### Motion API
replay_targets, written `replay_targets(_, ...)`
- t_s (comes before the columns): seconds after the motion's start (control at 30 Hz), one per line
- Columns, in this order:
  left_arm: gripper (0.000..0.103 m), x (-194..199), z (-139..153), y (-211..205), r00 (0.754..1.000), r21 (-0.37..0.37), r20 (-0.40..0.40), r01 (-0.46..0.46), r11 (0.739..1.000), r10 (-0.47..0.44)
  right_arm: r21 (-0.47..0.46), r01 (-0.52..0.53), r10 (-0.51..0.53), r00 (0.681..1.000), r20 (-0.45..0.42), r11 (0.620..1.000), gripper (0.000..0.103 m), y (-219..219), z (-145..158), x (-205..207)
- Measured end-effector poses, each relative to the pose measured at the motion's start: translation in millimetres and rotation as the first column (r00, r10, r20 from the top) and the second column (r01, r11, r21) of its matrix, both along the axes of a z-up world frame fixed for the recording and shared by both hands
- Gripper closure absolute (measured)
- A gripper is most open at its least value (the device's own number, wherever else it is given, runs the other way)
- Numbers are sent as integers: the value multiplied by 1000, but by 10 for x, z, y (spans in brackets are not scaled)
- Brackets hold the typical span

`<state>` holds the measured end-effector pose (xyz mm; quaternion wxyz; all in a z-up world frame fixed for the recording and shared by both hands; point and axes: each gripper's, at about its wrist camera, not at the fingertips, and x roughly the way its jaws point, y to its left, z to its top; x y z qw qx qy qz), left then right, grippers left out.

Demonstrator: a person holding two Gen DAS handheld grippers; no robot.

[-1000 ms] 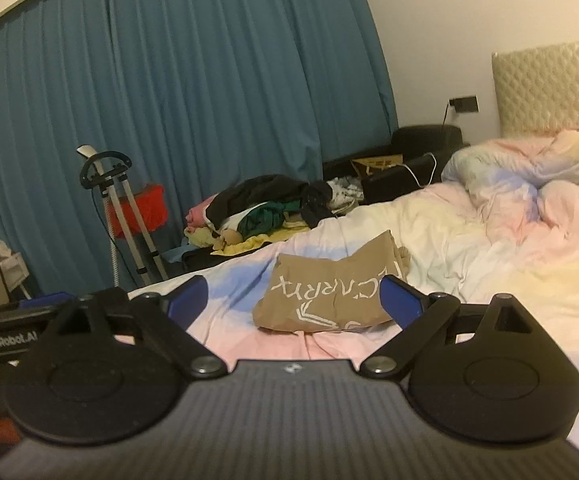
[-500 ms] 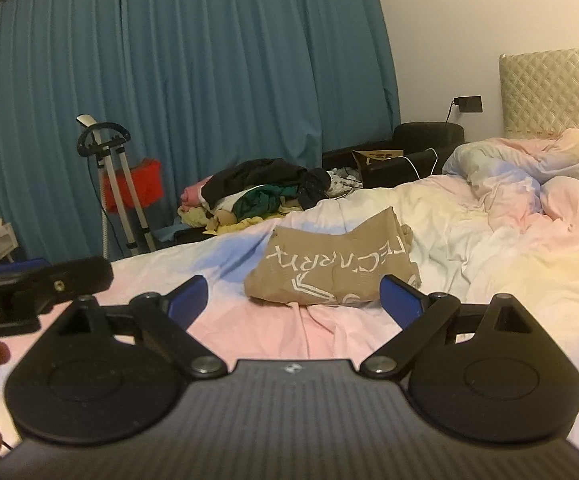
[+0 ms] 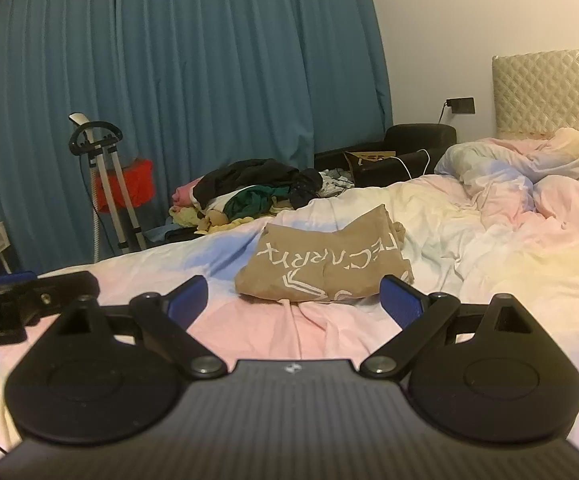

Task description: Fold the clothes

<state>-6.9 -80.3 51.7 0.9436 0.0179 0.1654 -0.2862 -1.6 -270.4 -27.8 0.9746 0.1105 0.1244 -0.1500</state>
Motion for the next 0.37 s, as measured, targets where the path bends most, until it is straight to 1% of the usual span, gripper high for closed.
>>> replay_targets(0.1,0,-21,6,-22,1000,8,11,-3,1000,3,1,7,-7,1000,1,1000,9,0,-2,-6)
replay_targets(0.37,0,-36,-7,-26,1000,15,9,3,1000,-3,-3,12,-12,1000,-12,1000,9,5,-7,1)
